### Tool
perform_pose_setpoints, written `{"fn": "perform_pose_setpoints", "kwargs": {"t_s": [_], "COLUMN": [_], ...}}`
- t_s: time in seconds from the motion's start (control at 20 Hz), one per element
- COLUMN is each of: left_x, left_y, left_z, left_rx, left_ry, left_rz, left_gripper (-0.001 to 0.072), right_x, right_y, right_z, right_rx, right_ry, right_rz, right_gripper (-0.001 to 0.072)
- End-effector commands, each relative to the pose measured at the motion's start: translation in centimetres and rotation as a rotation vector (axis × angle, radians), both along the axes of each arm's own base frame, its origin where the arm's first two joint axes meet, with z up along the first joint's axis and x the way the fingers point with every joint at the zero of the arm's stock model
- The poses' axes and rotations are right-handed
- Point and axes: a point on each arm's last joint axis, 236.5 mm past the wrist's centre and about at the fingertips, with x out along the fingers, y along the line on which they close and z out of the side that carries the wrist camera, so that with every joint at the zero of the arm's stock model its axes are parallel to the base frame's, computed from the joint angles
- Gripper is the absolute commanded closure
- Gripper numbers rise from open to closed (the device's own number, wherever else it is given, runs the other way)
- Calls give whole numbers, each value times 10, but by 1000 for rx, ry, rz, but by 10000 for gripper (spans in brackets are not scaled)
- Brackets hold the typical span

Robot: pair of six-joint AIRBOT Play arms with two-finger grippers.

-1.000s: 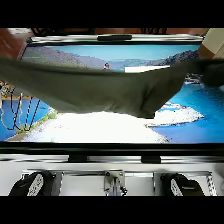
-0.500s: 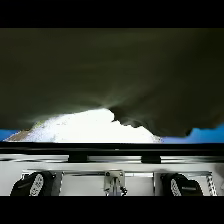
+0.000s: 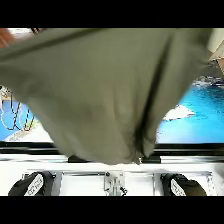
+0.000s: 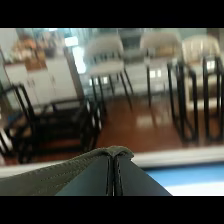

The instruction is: Fold the shirts.

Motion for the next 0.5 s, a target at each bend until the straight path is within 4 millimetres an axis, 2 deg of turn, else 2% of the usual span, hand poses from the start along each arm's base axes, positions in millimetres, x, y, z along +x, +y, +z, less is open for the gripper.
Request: {"fn": "perform_pose_setpoints", "kwargs": {"t_s": [0.0,0.1,0.25,0.35,0.45], "left_x": [53,85,136,160,166], "left_y": [23,18,3,-6,-23], "left_z": [-116,-170,-218,-252,-293], "left_rx": [-79,-213,-406,-468,-494], "left_ry": [233,329,354,385,473], "left_rz": [-3,-24,-32,-24,-44], "left_gripper": [675,674,674,674,673], "right_x": [89,121,147,150,140], "right_y": [-7,1,22,34,45], "right_z": [-120,-188,-272,-319,-363], "right_rx": [46,138,323,386,391], "right_ry": [260,404,576,691,827], "right_rz": [7,41,103,135,171], "right_gripper": [653,653,653,653,652]}}
